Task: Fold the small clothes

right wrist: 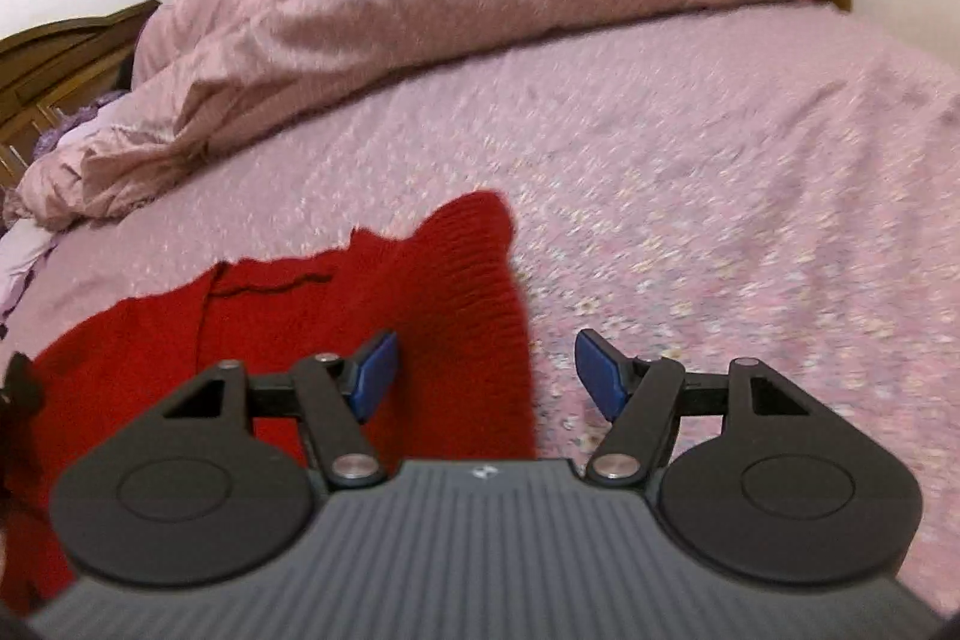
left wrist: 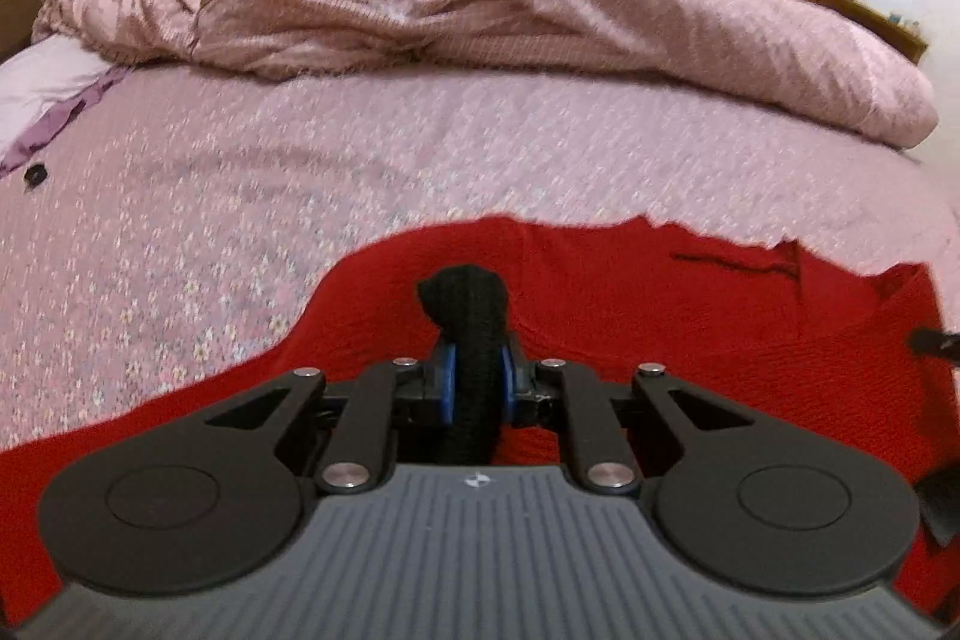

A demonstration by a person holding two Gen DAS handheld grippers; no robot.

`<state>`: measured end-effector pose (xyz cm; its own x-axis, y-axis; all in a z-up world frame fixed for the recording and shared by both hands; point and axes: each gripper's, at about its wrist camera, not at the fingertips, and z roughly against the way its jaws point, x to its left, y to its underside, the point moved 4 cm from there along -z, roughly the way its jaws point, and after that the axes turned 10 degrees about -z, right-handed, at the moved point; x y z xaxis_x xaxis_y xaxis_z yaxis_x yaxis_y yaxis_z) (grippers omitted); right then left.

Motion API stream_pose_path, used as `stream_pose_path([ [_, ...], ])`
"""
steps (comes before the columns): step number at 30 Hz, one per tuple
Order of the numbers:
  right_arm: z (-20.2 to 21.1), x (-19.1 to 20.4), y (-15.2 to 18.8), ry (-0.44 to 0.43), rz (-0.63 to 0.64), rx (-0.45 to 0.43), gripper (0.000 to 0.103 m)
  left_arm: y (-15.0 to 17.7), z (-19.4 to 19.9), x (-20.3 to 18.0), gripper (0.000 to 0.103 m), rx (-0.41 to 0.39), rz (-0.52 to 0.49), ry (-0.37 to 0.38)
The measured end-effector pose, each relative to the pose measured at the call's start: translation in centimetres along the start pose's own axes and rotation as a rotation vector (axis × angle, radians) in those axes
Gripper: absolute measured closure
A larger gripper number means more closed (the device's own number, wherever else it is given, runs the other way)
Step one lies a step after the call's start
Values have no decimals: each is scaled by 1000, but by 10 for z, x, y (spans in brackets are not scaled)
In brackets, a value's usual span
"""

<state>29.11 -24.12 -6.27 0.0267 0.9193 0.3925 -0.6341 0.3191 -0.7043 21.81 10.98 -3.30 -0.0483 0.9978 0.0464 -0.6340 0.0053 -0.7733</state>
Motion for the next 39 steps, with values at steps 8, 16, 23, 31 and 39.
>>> stream_pose_path([
  [8, 3, -18, -2, 39, -95, -72, 87, -26, -14, -8, 86, -39, -58, 17],
  [16, -7, -20, 6, 108, -51, -100, 87, -31, -77, -8, 86, 30, -109, 0],
  [23, -8, -19, 1, 115, -39, -107, 80, -29, -93, -5, 84, 56, -126, 6],
  [31, -2, -5, -20, 128, 95, -169, 78, -35, -92, -10, 83, 55, -166, -2],
  [39, -33, -14, -19, 209, 119, -58, 80, -39, -95, -7, 67, 58, -189, -40],
])
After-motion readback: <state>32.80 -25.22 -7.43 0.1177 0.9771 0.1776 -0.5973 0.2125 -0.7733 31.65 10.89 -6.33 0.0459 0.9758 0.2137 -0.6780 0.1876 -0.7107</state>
